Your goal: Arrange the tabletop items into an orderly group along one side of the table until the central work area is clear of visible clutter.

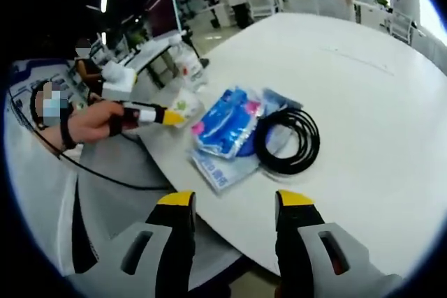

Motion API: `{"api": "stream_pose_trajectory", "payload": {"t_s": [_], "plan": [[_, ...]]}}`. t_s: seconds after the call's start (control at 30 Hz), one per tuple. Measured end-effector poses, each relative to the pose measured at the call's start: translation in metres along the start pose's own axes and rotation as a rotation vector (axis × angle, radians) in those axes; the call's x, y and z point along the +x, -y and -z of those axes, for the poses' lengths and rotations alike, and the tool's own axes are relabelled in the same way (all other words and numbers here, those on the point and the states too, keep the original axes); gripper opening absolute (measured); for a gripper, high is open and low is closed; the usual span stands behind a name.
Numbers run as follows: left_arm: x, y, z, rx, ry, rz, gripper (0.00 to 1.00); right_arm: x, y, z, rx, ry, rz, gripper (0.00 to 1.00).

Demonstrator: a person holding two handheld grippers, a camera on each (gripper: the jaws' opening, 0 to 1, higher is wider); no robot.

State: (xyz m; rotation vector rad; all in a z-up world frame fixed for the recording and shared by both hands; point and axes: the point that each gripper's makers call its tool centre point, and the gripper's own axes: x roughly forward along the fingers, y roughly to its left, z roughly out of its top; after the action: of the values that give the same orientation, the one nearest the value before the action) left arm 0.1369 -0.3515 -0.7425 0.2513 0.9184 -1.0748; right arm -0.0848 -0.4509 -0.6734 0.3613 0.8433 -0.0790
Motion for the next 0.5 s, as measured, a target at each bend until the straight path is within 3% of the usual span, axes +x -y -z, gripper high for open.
{"api": "stream_pose_trajectory", "payload": {"t_s": [0.23,0.5], "plan": [[-0.016,0.003,-0.010,-0.018,0.063,0.035,0.36,0.016,-0.009,-0.043,-0.087,0.037,-0.039,0.44],[-0.030,0.006,-0.017,0.024,0.100,0.055,0.36,0.035,-0.029,-0.087,-0.155,0.091,-0.112,0.44]]}}
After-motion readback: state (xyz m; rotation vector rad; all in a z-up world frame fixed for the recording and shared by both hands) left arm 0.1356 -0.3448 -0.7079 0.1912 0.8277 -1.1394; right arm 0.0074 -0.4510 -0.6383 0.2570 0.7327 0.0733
